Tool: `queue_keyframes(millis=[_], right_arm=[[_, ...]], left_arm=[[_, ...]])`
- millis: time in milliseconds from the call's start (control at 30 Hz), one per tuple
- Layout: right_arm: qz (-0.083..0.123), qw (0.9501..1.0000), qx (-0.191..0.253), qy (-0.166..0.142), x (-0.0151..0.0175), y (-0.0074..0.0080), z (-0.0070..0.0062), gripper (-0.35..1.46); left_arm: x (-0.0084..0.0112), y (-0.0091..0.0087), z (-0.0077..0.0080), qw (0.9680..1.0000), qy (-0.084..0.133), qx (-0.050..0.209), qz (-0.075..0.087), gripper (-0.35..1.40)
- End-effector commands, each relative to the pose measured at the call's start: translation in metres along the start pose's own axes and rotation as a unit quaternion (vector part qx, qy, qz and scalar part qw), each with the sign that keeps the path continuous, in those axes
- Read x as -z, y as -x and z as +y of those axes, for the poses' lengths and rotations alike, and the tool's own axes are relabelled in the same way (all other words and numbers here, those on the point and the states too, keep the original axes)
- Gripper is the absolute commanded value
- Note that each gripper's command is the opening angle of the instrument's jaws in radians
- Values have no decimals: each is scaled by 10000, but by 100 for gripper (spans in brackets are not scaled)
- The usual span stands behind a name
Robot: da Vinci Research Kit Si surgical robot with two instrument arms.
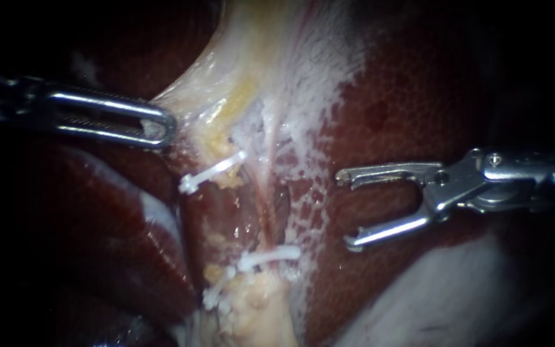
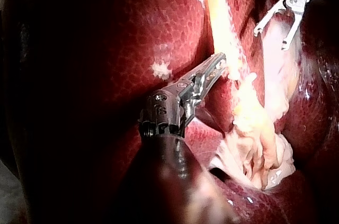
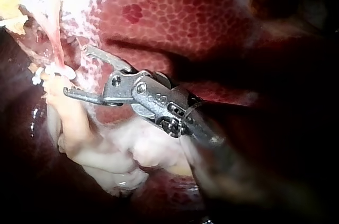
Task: Going back first clip right tube
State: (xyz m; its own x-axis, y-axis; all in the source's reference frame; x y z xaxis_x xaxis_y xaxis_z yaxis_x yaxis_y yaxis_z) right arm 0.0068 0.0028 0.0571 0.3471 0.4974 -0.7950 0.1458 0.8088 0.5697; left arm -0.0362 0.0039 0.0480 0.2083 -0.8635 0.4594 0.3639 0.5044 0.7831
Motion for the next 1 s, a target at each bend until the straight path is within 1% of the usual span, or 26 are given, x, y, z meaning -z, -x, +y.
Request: queue_keyframes(millis=[33, 167, 200, 367, 433, 567, 667, 800, 1000], right_arm=[[0, 10000, -1, -2, 0, 0, 0, 60], [-1, 10000, 1, -6, 1, 0, -1, 60], [-1, 10000, 2, -8, 2, 1, -2, 60], [-2, 10000, 7, -22, 7, 3, -3, 60], [-3, 10000, 9, -29, 9, 3, -4, 60], [-3, 10000, 10, -34, 11, 4, -4, 60], [-3, 10000, 7, -34, 12, 3, -4, 60], [-2, 10000, 3, -35, 12, 2, -4, 60], [15, 10000, -4, -36, 12, -1, -4, 60]], left_arm=[[-1, -1, 2, 10000, -2, -2, -8, -35], [-7, -7, 10, 10000, 3, -25, 21, -35], [-9, -10, 13, 10000, -2, -66, 38, -35], [-33, -32, 30, 9999, -7, 9, 172, -35], [-42, -38, 32, 9997, -19, 19, 226, -35], [-62, -44, 30, 9995, -79, -7, 302, -35], [-71, -47, 27, 9994, -110, 4, 334, -35], [-76, -49, 27, 9993, -108, -12, 349, -35], [-78, -49, 27, 9993, -113, -15, 352, -35]])
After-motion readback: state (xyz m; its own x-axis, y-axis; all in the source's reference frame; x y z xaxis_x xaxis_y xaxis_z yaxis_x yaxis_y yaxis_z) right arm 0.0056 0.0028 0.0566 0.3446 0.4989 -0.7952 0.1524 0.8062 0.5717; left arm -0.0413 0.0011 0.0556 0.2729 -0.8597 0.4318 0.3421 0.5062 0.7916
